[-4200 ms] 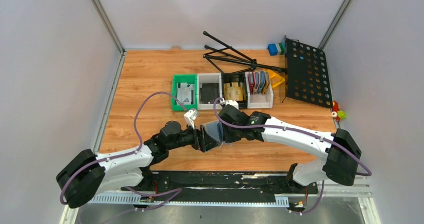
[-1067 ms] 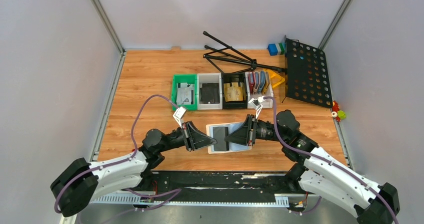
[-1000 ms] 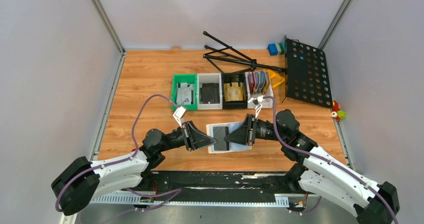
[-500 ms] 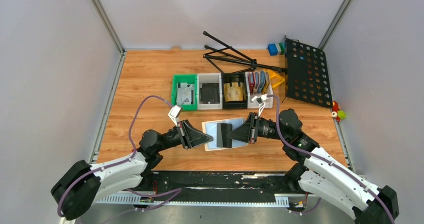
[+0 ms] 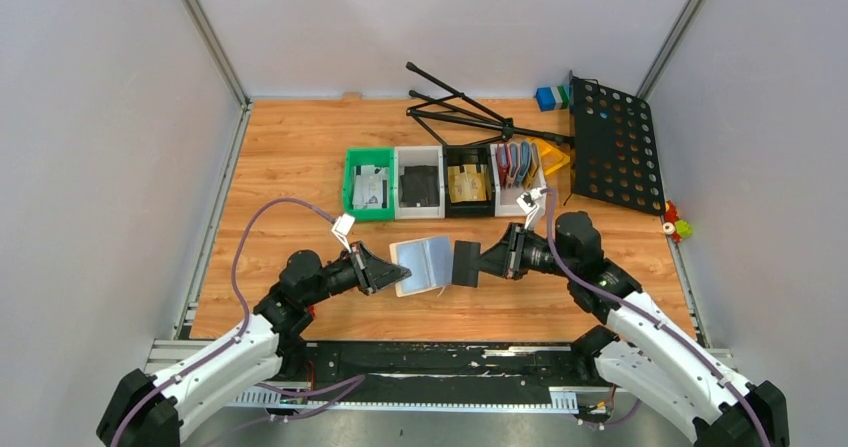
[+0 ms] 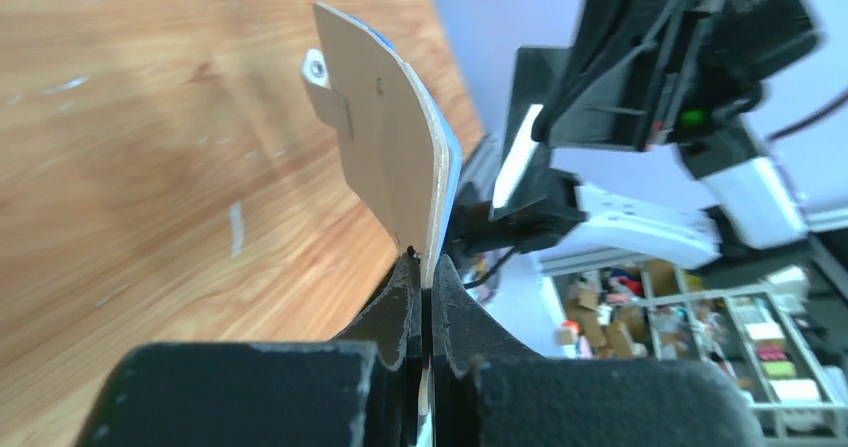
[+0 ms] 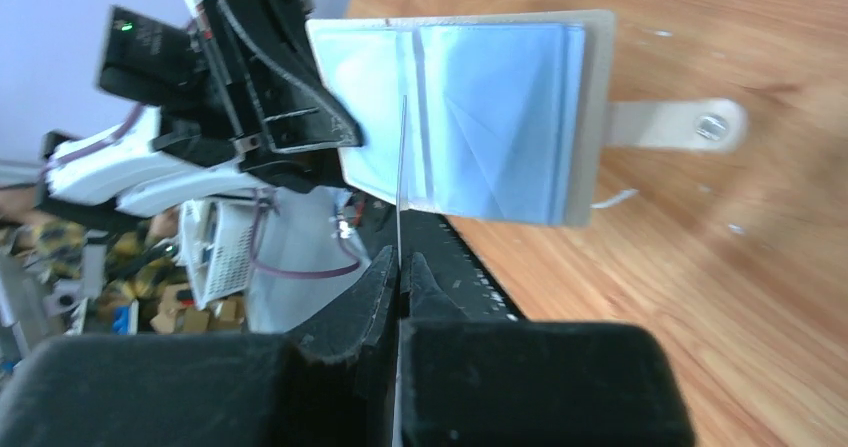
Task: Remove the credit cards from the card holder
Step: Remove the credit card from the card holder, then place the credit card in the storage box.
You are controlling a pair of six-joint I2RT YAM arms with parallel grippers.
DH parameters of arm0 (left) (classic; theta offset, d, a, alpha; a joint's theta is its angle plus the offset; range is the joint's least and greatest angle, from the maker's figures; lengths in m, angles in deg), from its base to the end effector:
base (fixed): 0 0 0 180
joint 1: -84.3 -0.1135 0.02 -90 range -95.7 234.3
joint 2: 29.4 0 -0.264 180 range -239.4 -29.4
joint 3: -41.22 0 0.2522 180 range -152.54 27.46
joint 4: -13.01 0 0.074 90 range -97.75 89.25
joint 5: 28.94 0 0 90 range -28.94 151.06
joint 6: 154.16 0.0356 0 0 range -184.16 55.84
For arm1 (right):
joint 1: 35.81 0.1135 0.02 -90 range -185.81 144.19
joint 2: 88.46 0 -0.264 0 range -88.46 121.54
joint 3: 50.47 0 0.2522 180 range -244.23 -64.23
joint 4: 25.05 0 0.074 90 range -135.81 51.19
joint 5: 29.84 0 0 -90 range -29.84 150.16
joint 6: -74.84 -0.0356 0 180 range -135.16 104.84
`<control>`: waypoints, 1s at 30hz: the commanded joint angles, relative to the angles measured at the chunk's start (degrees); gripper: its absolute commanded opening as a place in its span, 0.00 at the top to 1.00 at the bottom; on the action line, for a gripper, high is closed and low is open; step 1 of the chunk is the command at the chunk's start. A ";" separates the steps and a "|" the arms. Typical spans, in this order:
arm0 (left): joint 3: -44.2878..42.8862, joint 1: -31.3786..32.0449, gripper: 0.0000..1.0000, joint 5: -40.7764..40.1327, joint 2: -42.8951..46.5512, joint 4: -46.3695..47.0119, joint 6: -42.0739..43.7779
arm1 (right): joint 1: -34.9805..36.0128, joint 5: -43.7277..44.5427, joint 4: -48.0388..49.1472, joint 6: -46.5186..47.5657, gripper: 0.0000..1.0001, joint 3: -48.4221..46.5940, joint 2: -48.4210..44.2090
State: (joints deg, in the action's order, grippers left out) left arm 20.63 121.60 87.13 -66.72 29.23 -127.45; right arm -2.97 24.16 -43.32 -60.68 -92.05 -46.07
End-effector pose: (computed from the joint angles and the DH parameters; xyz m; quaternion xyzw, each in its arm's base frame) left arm 0.1158 -0.1079 0.2000 -0.0009 0.7099 -0.6300 0.3149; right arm 0.1351 0.1121 0.2543 -0.0926 0.7897 0.5437 0.2687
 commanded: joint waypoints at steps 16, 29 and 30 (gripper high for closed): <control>-11.00 -0.43 1.00 -20.01 -6.19 -41.63 25.50 | -1.20 16.32 -6.61 16.09 1.00 -22.56 26.37; -12.41 -0.45 1.00 -19.66 -6.37 -42.89 27.79 | -1.11 14.84 -9.24 21.76 1.00 -51.33 60.26; -12.44 -0.47 1.00 -19.59 -6.44 -42.90 27.73 | -1.16 15.03 -9.75 21.94 1.00 -53.08 62.00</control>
State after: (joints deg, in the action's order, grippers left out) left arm 10.86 121.34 68.02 -73.34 -13.39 -101.66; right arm -4.02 38.01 -52.04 -41.99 -137.71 11.07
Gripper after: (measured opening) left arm 0.017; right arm 0.014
